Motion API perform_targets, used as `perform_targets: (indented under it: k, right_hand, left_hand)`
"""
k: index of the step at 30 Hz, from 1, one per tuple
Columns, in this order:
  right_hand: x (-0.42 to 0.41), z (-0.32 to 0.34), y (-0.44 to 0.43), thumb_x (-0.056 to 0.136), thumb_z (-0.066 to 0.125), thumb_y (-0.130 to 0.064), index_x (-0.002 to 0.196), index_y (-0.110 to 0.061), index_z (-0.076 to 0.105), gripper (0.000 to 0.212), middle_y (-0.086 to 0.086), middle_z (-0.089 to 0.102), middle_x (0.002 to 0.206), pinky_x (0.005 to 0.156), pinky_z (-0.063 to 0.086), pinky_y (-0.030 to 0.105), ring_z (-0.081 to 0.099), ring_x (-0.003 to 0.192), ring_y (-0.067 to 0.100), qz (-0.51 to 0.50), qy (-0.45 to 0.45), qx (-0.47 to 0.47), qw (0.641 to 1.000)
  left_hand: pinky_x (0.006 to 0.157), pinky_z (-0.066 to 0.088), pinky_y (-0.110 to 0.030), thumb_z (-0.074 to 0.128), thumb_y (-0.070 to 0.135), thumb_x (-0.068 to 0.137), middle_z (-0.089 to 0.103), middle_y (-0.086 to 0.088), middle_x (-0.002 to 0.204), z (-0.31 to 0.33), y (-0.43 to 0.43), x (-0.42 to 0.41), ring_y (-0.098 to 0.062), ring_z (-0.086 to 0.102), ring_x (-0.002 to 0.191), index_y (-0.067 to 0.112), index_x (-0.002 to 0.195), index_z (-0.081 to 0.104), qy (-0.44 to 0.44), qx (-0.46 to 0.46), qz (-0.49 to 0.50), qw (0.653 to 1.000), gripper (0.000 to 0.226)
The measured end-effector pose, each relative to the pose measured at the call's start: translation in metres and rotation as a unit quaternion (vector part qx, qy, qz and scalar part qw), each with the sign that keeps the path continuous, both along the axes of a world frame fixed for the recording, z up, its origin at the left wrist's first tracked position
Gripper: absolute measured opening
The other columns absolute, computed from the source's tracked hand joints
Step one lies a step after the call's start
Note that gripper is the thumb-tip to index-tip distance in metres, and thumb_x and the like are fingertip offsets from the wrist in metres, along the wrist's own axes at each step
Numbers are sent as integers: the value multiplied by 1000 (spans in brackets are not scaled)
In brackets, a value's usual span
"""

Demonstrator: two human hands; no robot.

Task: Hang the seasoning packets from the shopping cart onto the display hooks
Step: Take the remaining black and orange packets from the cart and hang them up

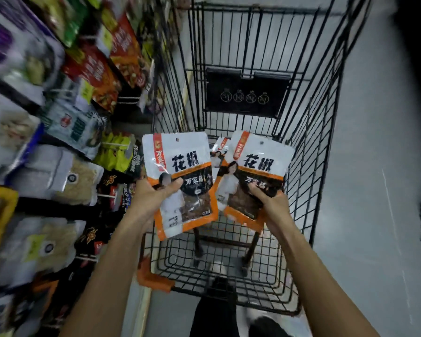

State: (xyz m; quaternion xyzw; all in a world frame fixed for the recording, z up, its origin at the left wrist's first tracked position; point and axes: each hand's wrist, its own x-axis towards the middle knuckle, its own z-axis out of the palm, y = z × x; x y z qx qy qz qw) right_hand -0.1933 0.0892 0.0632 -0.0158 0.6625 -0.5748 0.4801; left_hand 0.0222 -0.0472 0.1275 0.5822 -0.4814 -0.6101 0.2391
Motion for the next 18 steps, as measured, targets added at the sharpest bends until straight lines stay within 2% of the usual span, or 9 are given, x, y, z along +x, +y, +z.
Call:
perform_targets:
  k: [3, 5, 7, 8, 10, 12, 14, 16, 18]
  right_hand:
    - [3, 50, -2, 77, 78, -12, 88, -9, 70, 14, 5, 76, 79, 59, 57, 27, 73, 73, 19, 71, -4, -55, 996]
    - [10, 80, -1, 77, 78, -14, 95, -6, 69, 22, 4, 76, 79, 56, 56, 24, 73, 72, 17, 123, 4, -84, 989]
    - [21, 107, 2, 76, 79, -15, 100, -4, 69, 29, 7, 76, 85, 63, 58, 29, 73, 76, 20, 173, 19, -105, 979]
    - [28, 119, 4, 75, 79, -16, 101, -2, 69, 32, 10, 76, 88, 69, 59, 33, 73, 79, 23, 199, 23, -114, 973]
    - [46, 145, 8, 70, 82, -20, 102, 4, 67, 42, 19, 74, 94, 79, 58, 42, 72, 85, 31, 249, 29, -131, 959]
    - [68, 167, 14, 69, 83, -21, 100, 9, 65, 47, 23, 72, 96, 82, 57, 48, 71, 88, 36, 296, 35, -151, 943]
    - [96, 187, 22, 73, 81, -19, 97, 4, 67, 36, 19, 73, 95, 81, 57, 47, 72, 86, 31, 339, 39, -171, 924]
    - [129, 208, 33, 76, 79, -17, 94, -9, 70, 21, 11, 74, 97, 79, 56, 39, 73, 87, 24, 383, 42, -203, 900]
    - [166, 232, 47, 78, 77, -12, 90, -16, 69, 15, 5, 75, 92, 71, 56, 27, 73, 83, 15, 421, 46, -242, 873]
  left_hand:
    - [89, 54, -42, 78, 12, 76, 70, -5, 99, 44, 24, 22, -21, 67, 92, 21, 92, 64, 11, -54, 43, 998, 23]
    - [93, 51, -44, 79, 18, 73, 68, -7, 108, 75, 46, 41, -26, 65, 102, 23, 101, 63, 20, -88, 85, 992, 32]
    - [92, 52, -41, 80, 27, 67, 69, -5, 110, 104, 75, 64, -25, 65, 105, 18, 110, 63, 27, -123, 127, 984, 47]
    - [89, 53, -39, 80, 30, 65, 71, -1, 105, 119, 92, 76, -22, 66, 102, 18, 109, 65, 24, -143, 149, 978, 48]
    - [89, 54, -40, 79, 29, 67, 73, 5, 96, 145, 125, 102, -20, 67, 96, 22, 100, 67, 13, -177, 198, 964, 36]
    - [94, 51, -45, 79, 24, 72, 72, 1, 101, 168, 159, 129, -24, 66, 101, 20, 104, 68, 17, -201, 241, 949, 33]
    - [93, 51, -43, 79, 27, 69, 72, 2, 104, 191, 198, 156, -23, 66, 102, 23, 106, 67, 15, -223, 282, 933, 39]
    - [90, 52, -39, 79, 25, 70, 72, 5, 102, 214, 239, 185, -19, 66, 99, 23, 107, 67, 6, -250, 319, 914, 39]
    - [82, 54, -32, 79, 29, 67, 72, 5, 94, 236, 283, 215, -17, 67, 91, 18, 103, 68, -19, -271, 352, 896, 40]
